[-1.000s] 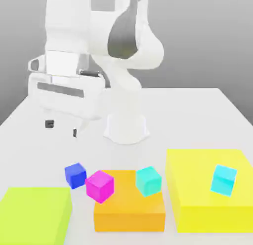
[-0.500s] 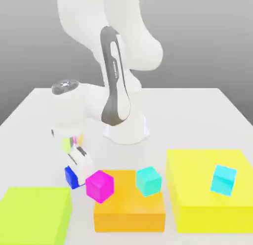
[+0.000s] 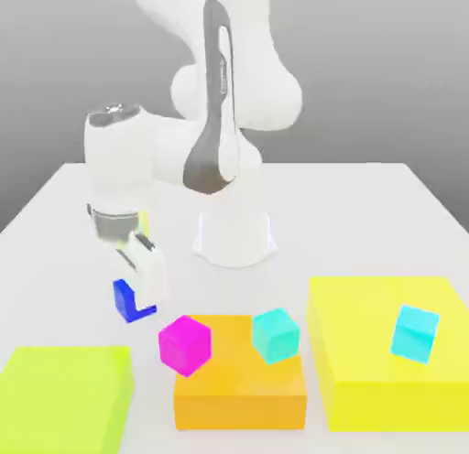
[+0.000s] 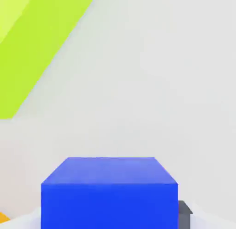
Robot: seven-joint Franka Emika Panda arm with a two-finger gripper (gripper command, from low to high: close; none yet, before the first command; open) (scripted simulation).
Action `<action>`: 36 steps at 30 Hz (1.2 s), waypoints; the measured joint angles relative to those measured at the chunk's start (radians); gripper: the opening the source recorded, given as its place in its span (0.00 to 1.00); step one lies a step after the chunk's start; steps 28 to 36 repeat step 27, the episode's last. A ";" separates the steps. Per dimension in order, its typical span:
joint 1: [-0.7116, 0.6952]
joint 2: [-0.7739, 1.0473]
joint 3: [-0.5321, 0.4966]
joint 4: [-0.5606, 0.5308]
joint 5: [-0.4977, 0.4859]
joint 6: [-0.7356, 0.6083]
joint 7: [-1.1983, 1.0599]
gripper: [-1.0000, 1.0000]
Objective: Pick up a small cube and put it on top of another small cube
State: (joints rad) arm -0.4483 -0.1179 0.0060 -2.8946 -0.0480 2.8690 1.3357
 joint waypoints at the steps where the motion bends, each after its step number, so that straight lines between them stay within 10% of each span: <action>1: 0.023 -0.006 0.025 0.027 0.003 -0.026 0.020 0.00; 18: 0.454 -0.010 0.482 0.438 0.112 -0.492 0.313 0.00; 23: 0.469 0.124 0.502 0.403 0.039 -0.369 0.376 0.00; 24: 0.470 0.142 0.502 0.397 0.026 -0.349 0.385 1.00; 36: 0.469 0.142 0.502 0.397 0.026 -0.349 0.385 1.00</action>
